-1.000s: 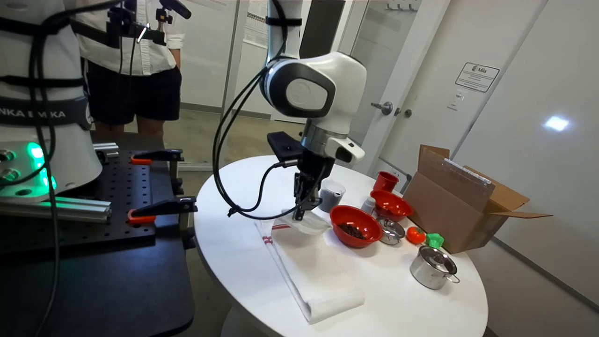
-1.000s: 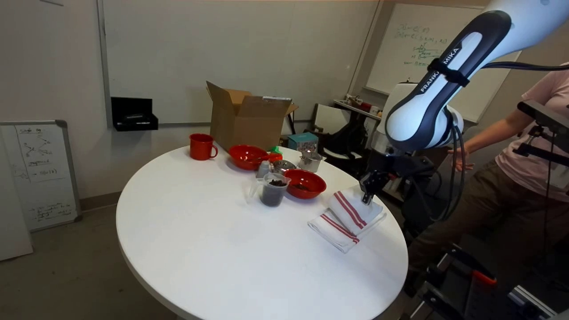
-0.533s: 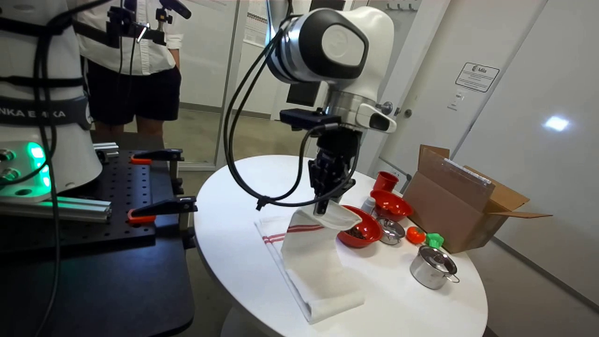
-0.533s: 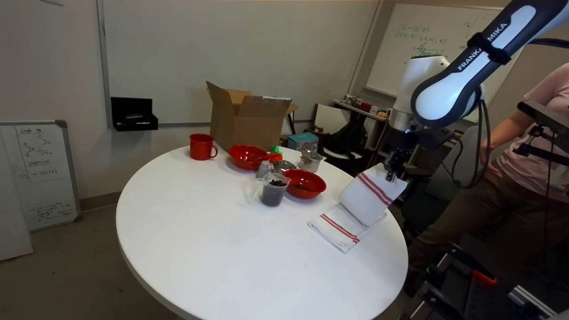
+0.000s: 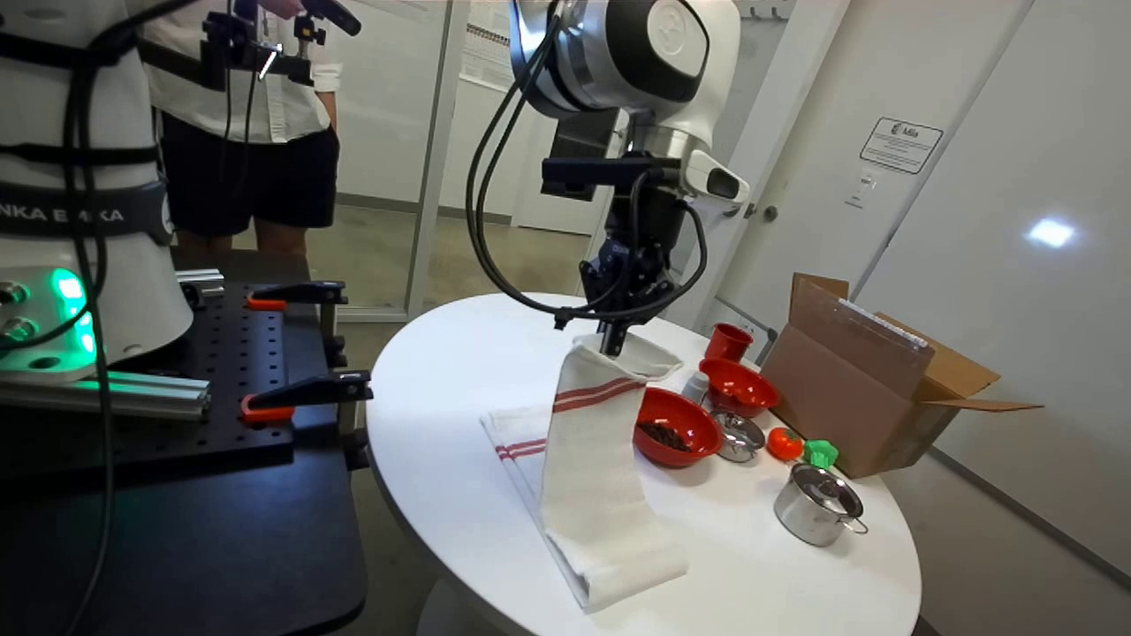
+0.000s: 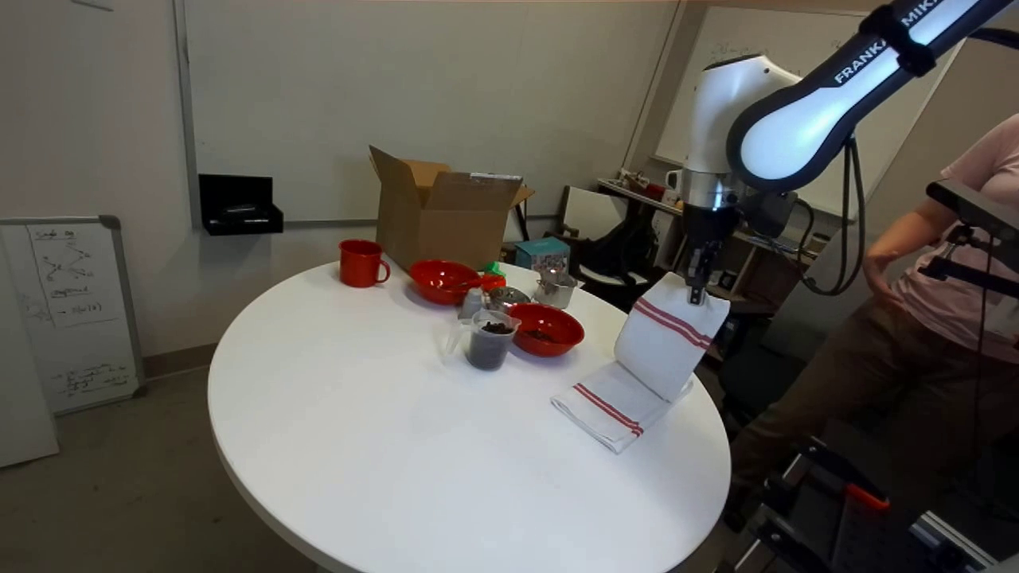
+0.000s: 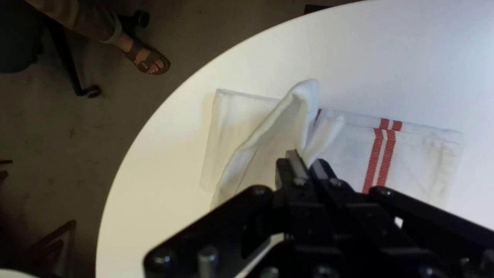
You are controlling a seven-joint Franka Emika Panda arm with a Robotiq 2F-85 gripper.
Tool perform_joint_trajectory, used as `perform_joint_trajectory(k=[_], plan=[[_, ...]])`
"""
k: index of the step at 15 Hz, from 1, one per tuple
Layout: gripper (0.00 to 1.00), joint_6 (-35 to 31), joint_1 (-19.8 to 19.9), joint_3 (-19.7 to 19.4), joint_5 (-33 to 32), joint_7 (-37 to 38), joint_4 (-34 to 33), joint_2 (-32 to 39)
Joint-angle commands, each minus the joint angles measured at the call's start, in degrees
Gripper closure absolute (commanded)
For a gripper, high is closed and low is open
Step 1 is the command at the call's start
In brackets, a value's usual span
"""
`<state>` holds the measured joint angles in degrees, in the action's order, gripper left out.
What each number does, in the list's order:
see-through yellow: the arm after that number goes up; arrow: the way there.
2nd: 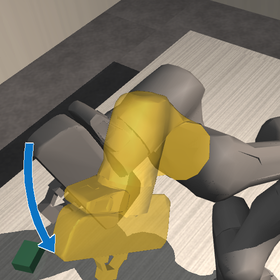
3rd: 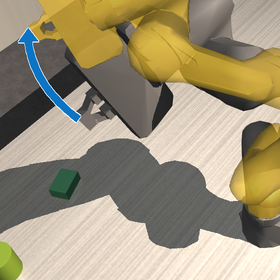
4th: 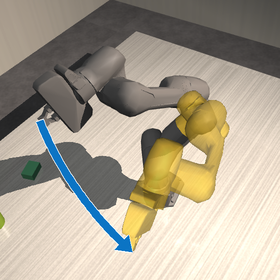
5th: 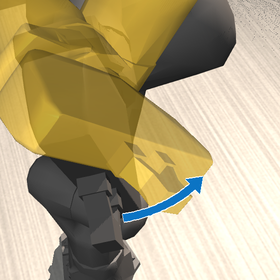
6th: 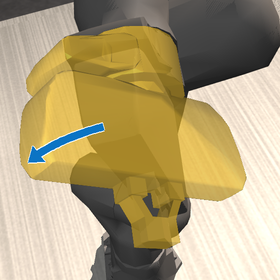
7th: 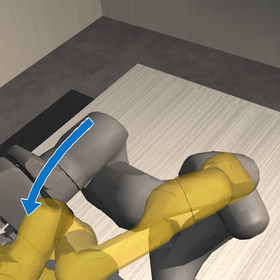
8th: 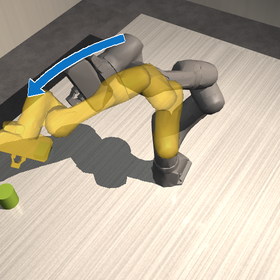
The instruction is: Fold the towel in half then fold it in half again
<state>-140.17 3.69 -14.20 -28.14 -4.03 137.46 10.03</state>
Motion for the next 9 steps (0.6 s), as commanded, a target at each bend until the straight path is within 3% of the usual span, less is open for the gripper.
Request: perform_joint_trajectory(k=[1, 5, 9], plan=[[0.99, -0.89, 0.05, 5.47, 2.12, -6.53, -2.33, 4.88], [0.99, -6.34, 1.35, 10.61, 7.6, -14.02, -3.0, 9.83], [0.99, -11.18, 4.87, 15.85, 16.99, -23.57, -2.77, 12.82]])
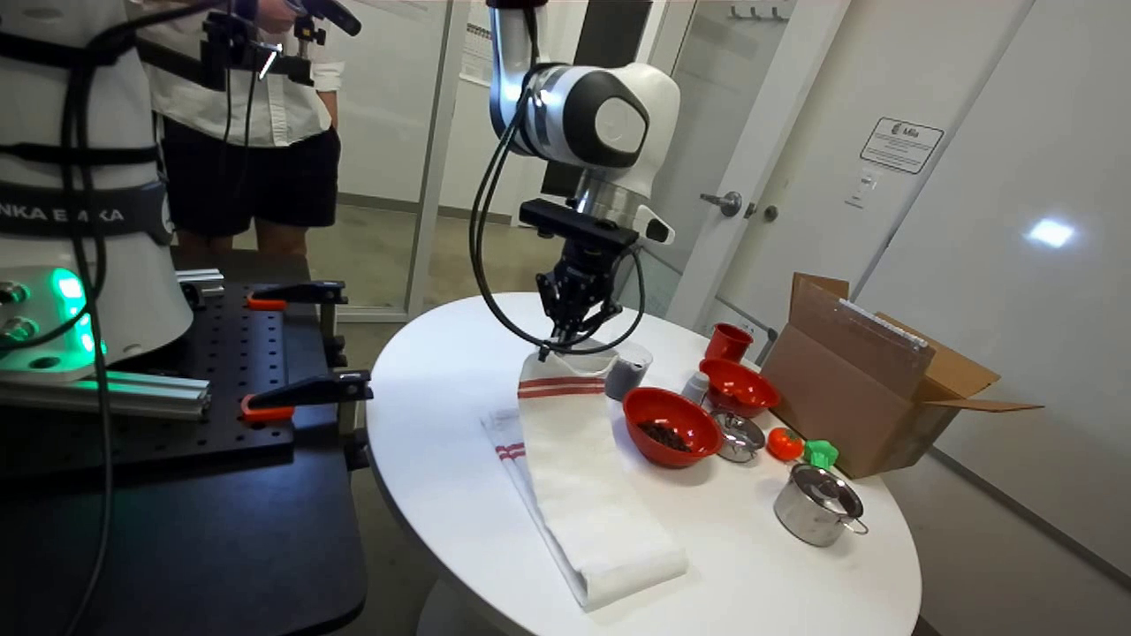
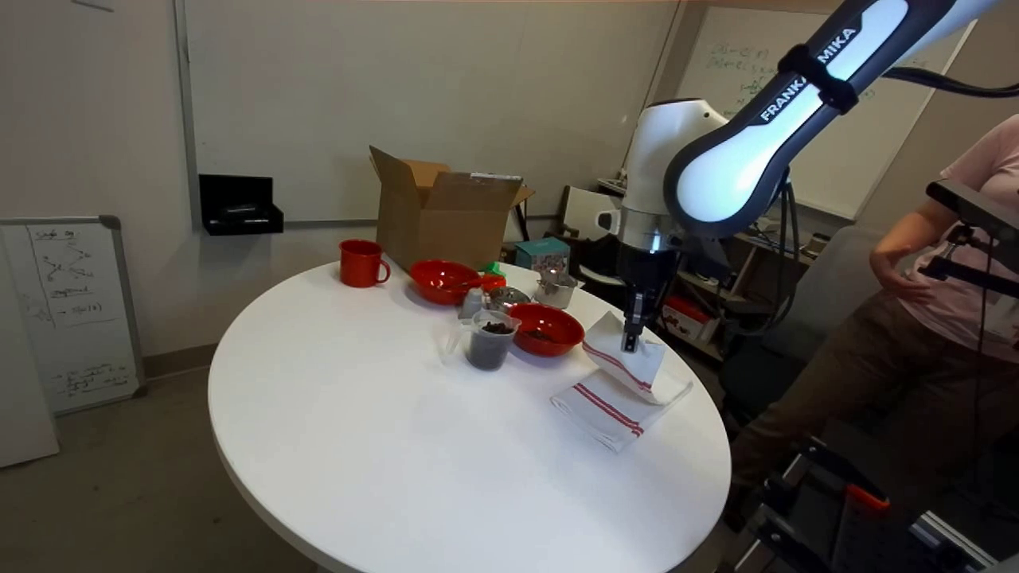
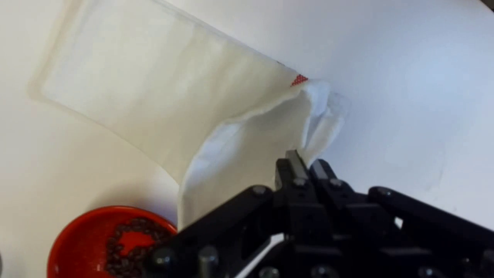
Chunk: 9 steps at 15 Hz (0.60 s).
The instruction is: Fold the towel in half then fold it in half again
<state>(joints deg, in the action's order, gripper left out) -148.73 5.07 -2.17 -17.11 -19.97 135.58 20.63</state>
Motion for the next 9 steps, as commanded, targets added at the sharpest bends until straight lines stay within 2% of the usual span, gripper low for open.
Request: perform_joint_trajectory(k=[1, 4, 9], plan=[[0.99, -3.0, 4.44, 4.96, 7.35, -10.1, -0.79, 2.74], [0.99, -2.54, 7.82, 8.28, 10.91, -17.81, -0.2, 3.72], [0.99, -1.3, 10.69, 9.74, 14.51, -25.16, 0.75, 4.87]])
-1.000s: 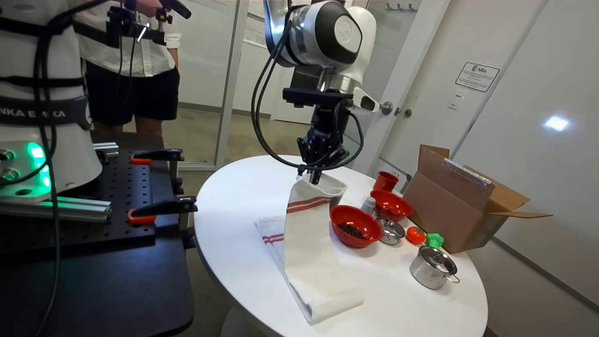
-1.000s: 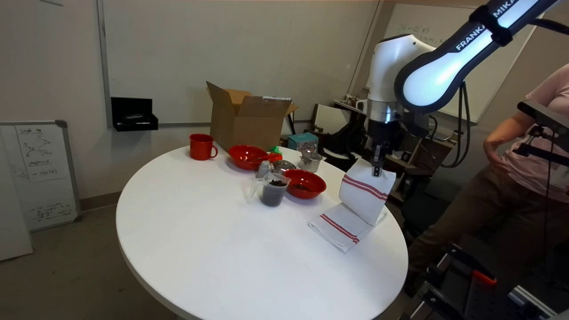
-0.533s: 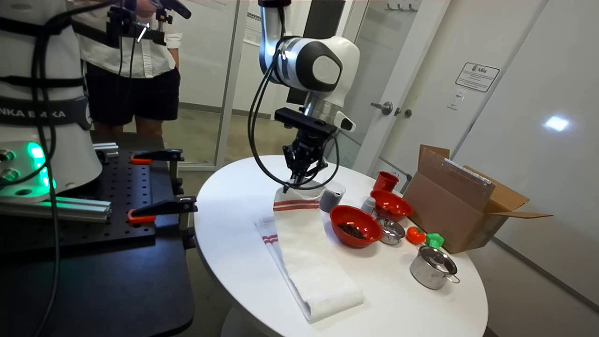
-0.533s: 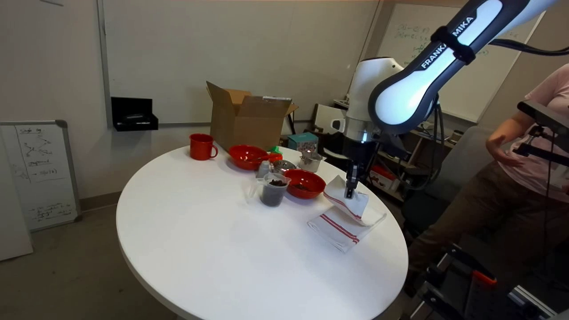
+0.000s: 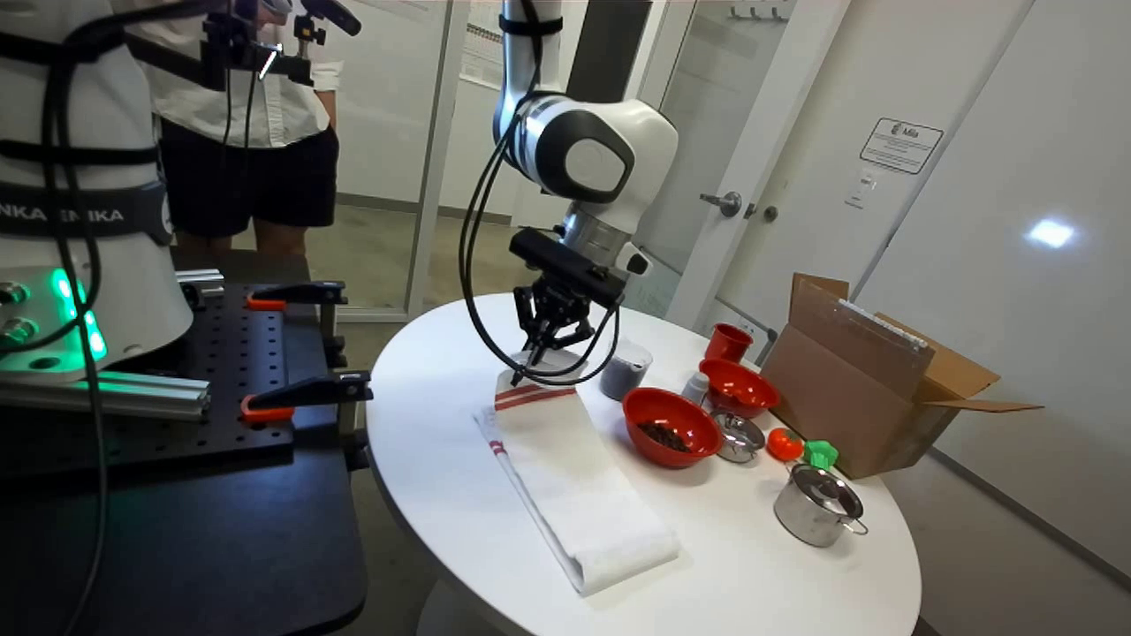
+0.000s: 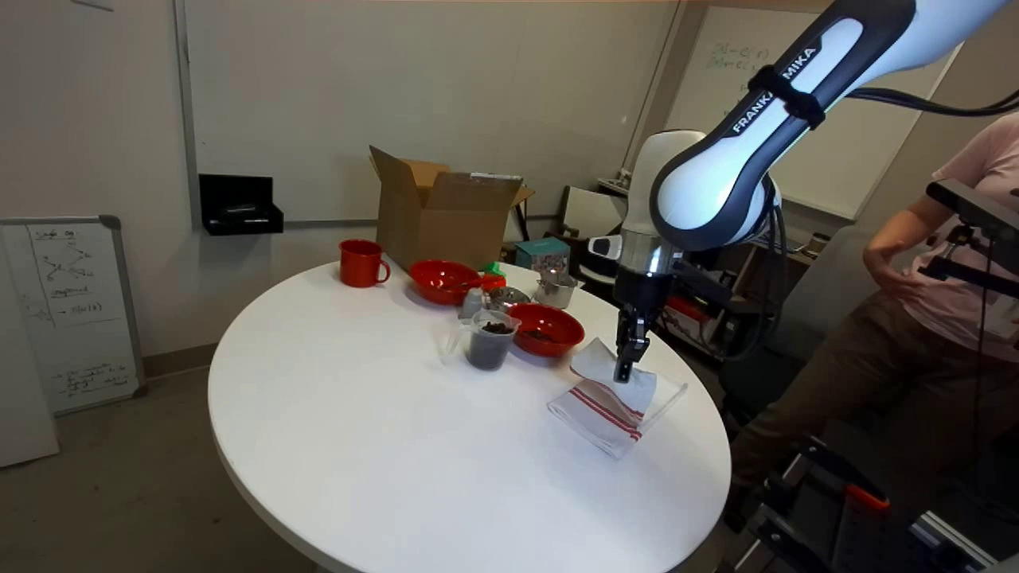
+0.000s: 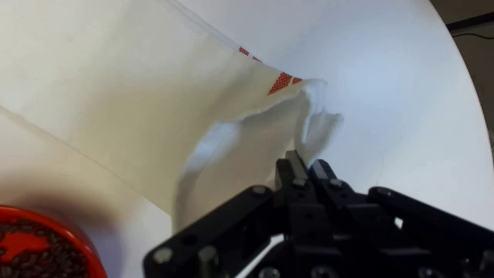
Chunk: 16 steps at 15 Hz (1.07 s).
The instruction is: Fold the towel in half then fold it in half again
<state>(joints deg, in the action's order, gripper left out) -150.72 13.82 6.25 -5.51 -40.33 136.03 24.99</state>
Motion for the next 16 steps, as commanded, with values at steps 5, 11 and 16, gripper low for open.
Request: perform_joint_trajectory(k=[5, 11, 16], plan=[[0.99, 0.85, 3.0, 0.97, 4.16, -7.67, 1.57, -0.64], [0.99, 2.69, 2.83, -0.28, 5.52, -7.35, 2.41, -3.52], [0.99, 7.09, 1.44, -2.14, 5.4, -6.22, 2.19, -6.31]])
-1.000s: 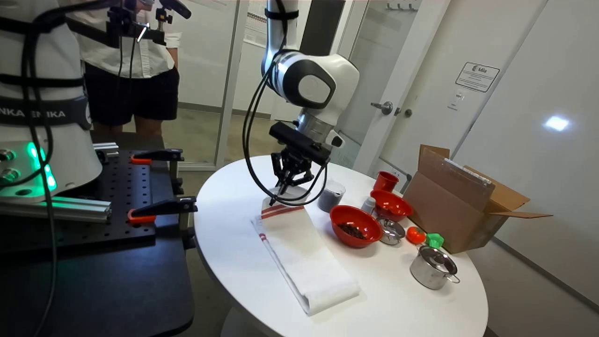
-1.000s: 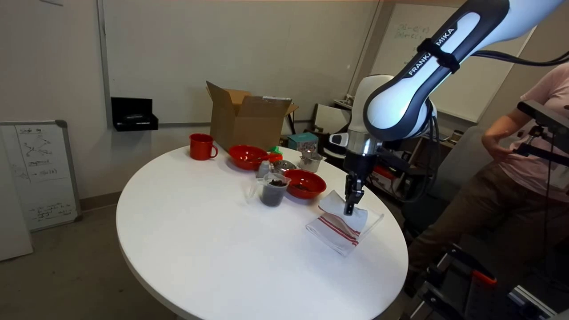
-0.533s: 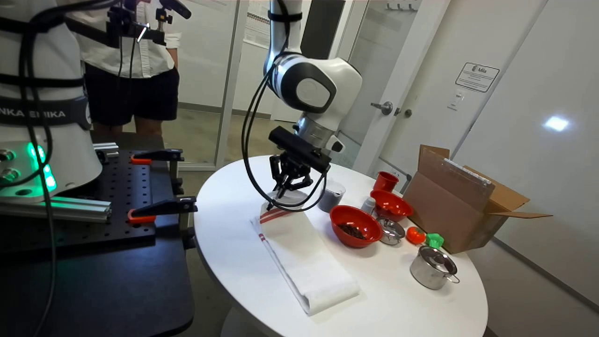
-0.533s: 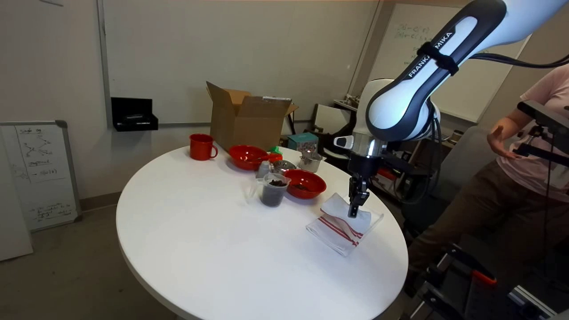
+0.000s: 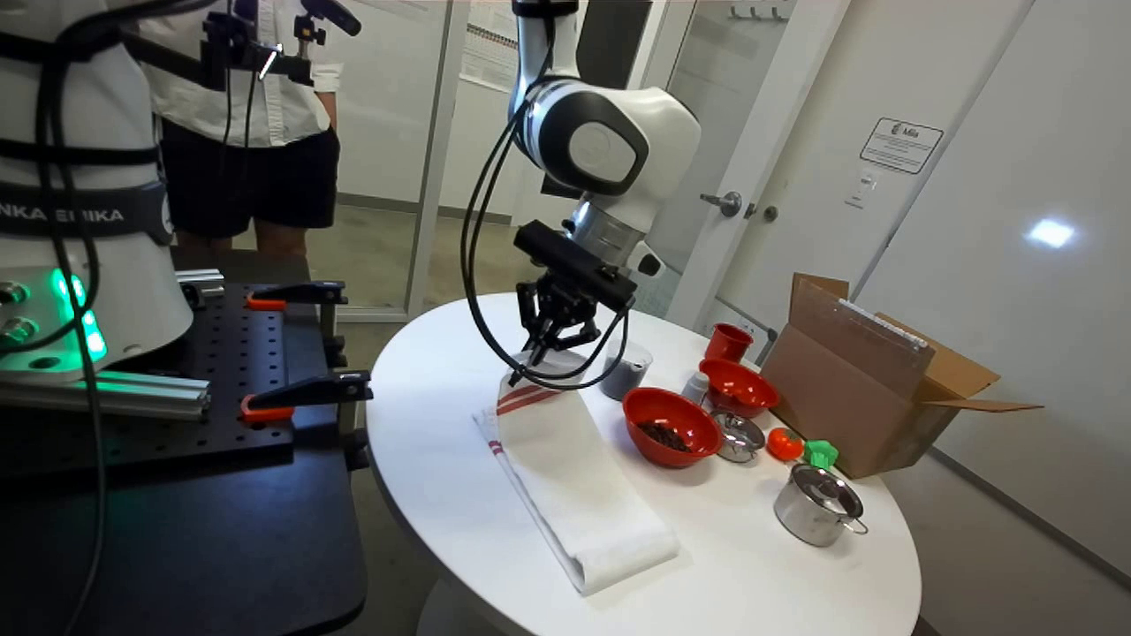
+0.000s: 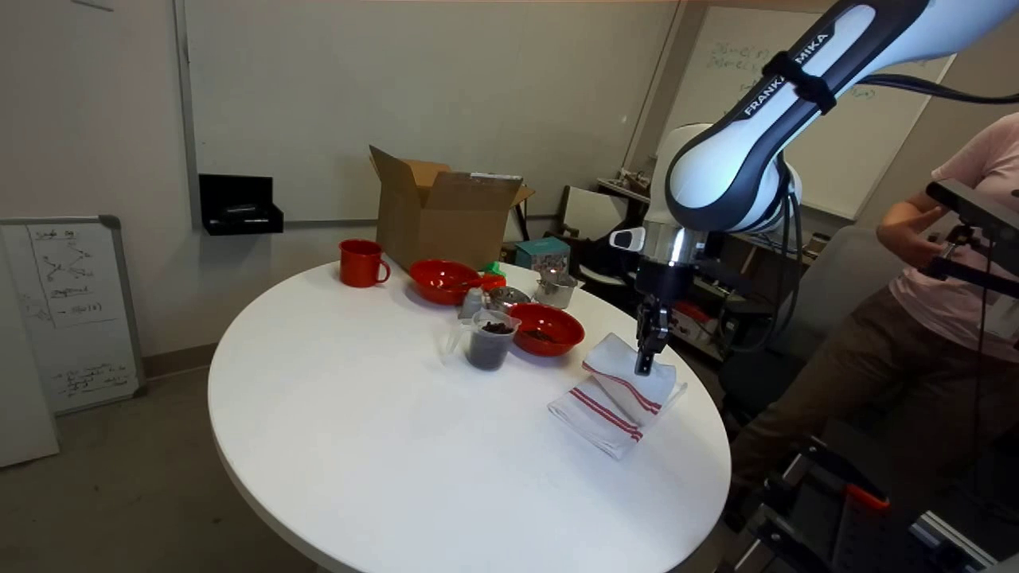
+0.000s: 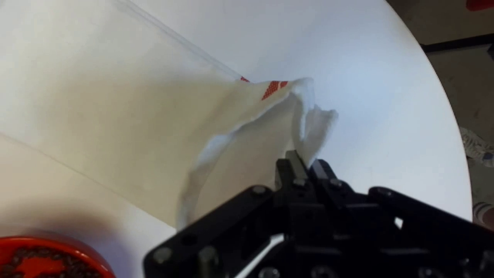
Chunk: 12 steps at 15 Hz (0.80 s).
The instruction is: Fold the towel in half then fold it in half again
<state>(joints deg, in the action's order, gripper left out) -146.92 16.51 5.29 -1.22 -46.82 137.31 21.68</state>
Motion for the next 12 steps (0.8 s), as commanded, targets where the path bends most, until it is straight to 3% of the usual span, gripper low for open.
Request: perform_joint_trajectory(k=[1, 6, 12], plan=[[0.99, 4.34, -1.49, -1.49, 0.99, 0.15, 0.85, -3.43], [0.99, 8.14, -2.25, -3.29, 0.62, 0.27, 1.71, -6.05], [0.99, 8.87, -3.35, -1.14, 4.47, -3.02, -0.48, -3.25]])
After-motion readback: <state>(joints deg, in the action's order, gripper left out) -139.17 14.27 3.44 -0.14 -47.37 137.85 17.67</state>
